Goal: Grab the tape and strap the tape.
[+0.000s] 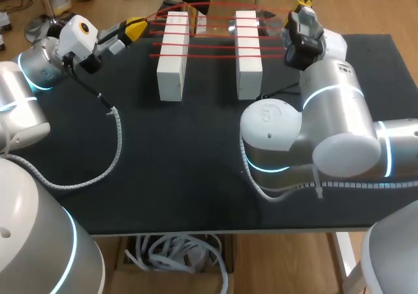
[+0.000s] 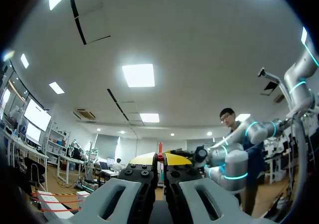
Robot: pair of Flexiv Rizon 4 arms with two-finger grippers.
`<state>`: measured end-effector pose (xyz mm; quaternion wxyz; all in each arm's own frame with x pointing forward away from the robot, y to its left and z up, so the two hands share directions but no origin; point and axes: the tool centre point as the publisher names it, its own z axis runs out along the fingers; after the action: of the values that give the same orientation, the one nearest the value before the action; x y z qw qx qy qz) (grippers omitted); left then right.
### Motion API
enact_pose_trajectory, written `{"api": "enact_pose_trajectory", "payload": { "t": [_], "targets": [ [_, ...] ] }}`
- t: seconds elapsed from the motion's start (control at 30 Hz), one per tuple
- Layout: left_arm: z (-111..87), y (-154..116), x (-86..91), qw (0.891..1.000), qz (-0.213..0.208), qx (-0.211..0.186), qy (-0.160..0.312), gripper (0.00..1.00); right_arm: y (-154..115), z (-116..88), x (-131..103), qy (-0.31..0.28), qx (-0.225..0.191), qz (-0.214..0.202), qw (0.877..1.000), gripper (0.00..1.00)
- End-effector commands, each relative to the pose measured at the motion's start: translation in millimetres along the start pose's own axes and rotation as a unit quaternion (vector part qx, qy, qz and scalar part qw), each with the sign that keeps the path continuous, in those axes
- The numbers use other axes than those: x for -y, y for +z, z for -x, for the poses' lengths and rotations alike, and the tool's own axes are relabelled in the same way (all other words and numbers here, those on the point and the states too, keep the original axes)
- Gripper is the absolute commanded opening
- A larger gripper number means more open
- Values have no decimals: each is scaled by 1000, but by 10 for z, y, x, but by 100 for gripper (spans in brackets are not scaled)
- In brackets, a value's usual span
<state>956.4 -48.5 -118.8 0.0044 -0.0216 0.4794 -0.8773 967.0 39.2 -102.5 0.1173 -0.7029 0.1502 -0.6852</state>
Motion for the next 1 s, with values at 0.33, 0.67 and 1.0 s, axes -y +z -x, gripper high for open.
{"api": "enact_pose_trajectory", "payload": {
  "t": [0.33,0.67,1.0],
  "targets": [
    [-2,-1,-2,1000,0,0,0,0,-32,-27,0,-2,5,-2,1000,18],
    [-2,-1,-2,1000,0,0,0,0,-10,-8,33,-1,6,-6,1000,19],
    [-2,-1,-2,1000,0,0,0,0,-10,-6,39,-1,7,-8,1000,19]
  ]
}}
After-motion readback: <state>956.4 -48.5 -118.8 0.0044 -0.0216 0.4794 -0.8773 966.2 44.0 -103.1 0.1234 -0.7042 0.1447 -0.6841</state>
